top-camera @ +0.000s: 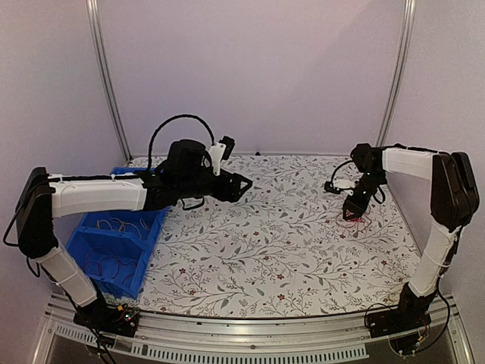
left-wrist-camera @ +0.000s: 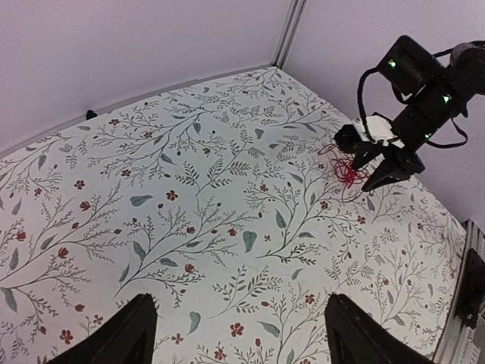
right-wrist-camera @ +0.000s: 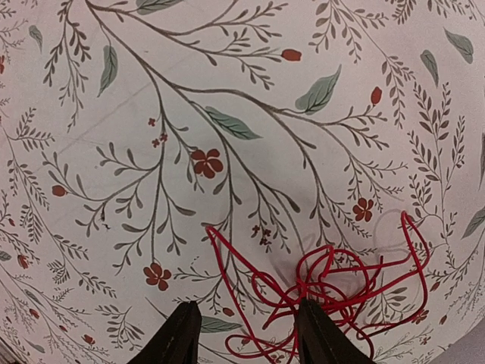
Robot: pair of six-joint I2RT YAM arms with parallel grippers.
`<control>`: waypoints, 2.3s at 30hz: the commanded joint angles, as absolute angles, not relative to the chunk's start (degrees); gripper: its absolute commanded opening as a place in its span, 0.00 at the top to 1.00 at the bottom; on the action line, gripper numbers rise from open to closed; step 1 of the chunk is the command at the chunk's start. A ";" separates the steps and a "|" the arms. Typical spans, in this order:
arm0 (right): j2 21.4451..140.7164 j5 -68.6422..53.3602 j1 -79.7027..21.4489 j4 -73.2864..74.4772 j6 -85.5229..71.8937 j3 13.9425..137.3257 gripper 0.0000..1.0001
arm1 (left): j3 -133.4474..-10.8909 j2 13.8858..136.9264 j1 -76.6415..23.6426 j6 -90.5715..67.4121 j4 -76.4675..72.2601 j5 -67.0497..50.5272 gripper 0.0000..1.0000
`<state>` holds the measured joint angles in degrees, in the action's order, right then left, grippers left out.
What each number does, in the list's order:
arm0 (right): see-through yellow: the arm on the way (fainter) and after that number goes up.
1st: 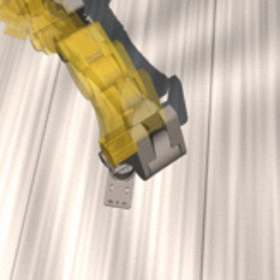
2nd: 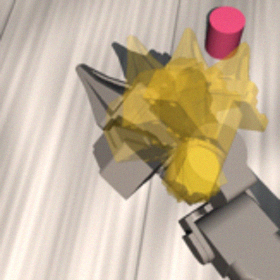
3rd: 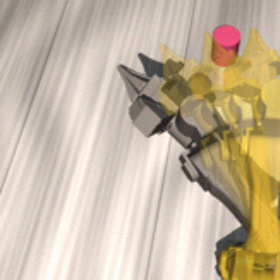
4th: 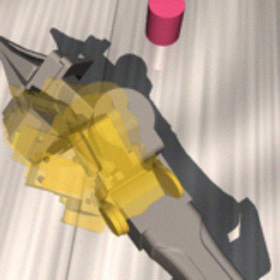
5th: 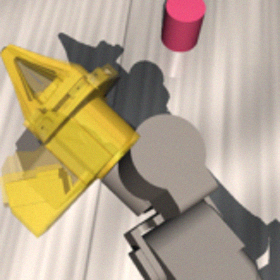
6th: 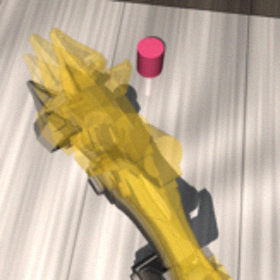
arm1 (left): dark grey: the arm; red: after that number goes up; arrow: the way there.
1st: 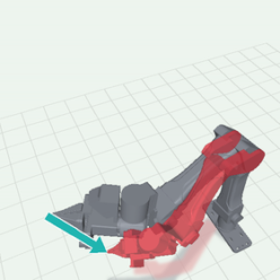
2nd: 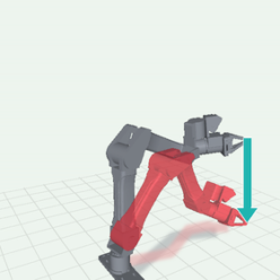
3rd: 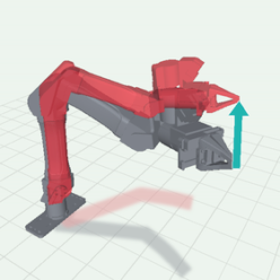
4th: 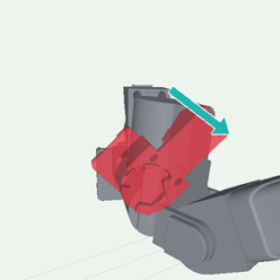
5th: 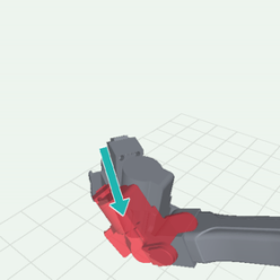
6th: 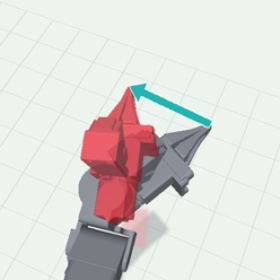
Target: Untangle the cables
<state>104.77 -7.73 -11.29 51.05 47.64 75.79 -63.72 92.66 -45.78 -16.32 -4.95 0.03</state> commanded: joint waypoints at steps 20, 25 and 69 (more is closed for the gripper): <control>110.54 1.78 -14.35 48.97 46.98 81.53 0.67 | -67.19 100.36 -48.03 -19.04 -11.69 -22.59 0.37; 109.15 2.01 -15.94 50.52 46.02 82.69 0.84 | -67.20 100.77 -48.73 -19.11 -11.98 -21.22 0.38; 93.99 -60.66 -19.37 58.18 36.97 114.89 1.00 | -87.11 139.11 -54.47 -34.66 -39.89 6.42 0.92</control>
